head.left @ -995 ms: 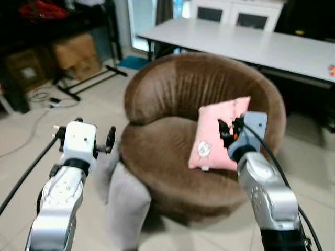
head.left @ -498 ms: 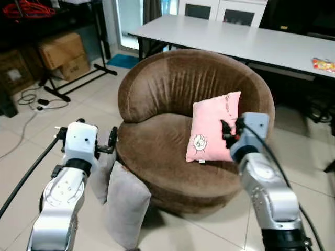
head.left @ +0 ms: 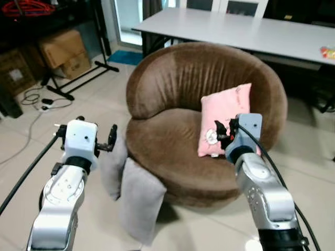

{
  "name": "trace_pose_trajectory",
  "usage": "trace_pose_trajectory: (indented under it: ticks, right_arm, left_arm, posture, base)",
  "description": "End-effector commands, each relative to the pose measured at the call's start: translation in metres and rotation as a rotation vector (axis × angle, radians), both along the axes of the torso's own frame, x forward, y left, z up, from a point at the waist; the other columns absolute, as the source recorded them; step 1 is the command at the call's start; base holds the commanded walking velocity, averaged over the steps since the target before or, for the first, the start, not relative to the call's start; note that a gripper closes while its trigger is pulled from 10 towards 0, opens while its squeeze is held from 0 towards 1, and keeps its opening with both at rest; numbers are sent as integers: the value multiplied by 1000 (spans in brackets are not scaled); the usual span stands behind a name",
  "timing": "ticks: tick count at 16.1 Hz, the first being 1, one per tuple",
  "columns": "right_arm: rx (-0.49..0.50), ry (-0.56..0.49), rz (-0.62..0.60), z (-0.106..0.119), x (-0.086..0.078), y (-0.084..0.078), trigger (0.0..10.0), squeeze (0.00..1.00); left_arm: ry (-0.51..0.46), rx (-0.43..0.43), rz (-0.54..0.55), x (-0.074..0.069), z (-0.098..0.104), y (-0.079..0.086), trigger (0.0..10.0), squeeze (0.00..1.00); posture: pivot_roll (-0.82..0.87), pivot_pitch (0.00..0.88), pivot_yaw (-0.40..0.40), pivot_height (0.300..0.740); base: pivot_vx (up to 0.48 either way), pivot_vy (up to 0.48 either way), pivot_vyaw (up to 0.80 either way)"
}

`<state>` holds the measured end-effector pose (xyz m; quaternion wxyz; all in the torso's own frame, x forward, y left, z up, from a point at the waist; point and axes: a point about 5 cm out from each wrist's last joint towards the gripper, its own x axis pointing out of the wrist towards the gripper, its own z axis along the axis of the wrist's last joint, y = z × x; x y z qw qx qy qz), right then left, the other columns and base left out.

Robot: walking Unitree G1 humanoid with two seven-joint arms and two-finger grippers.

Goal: Move the pillow to the sofa from floor

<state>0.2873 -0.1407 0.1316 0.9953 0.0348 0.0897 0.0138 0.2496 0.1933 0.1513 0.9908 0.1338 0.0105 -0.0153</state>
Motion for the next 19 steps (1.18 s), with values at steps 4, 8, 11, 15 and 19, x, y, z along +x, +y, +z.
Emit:
trace_pose_trajectory:
  ticks: [4,8,11,15,19]
  right_arm:
    - [11,4,-15,-1,0,-2,10000,0]
    - [2,6,15,-1,0,0,10000,0]
    - [-11,11,30,-3,0,3,10000,0]
    - [-3,25,-5,-5,-2,-5,10000,0]
    - [1,24,3,-5,-2,-3,10000,0]
  left_arm:
    - [4,10,-6,1,-1,-1,10000,0]
    - [-2,17,-9,0,0,-3,10000,0]
    - [0,15,-6,0,-1,-1,10000,0]
    - [1,5,-17,3,-2,-4,10000,0]
    - [-3,9,-17,3,-2,-4,10000,0]
  posture:
    - [-30,0,16,740]
    - [-29,0,13,740]
    - [-32,0,14,740]
    - [-41,0,17,740]
    - [-34,0,9,740]
  base:
    - [0,231,0]
    - [0,0,0]
    - [0,0,0]
    - [0,429,0]
    - [0,240,0]
